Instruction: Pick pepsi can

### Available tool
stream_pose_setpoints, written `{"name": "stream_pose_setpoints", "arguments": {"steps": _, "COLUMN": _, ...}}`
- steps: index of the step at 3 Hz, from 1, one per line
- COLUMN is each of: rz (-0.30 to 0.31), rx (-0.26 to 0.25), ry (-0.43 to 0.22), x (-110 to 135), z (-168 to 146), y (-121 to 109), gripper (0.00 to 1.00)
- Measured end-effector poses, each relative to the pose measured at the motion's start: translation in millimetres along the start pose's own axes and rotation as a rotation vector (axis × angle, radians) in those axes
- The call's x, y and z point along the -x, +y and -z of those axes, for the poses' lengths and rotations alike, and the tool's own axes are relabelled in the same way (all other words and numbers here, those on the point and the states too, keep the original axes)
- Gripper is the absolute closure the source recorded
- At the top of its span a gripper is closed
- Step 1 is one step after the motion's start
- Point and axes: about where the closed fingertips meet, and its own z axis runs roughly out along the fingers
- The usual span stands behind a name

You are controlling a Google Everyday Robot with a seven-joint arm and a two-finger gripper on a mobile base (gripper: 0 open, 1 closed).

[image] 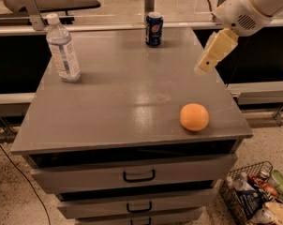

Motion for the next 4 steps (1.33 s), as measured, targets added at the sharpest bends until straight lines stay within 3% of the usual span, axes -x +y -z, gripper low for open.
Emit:
{"name": "stream_pose_setpoints", "arguments": {"steps": 1, "rz": -0.052, "rx": -0.032, "ry": -0.029, "x": 0, "z": -22, "y": -15, "gripper": 0.00}}
{"name": "stream_pose_setpoints", "arguments": {"steps": 4, "rz": -0.311, "rx": -0.187, "ry": -0.247, "x": 22, "z": -159, "y": -121, "gripper": 0.00}}
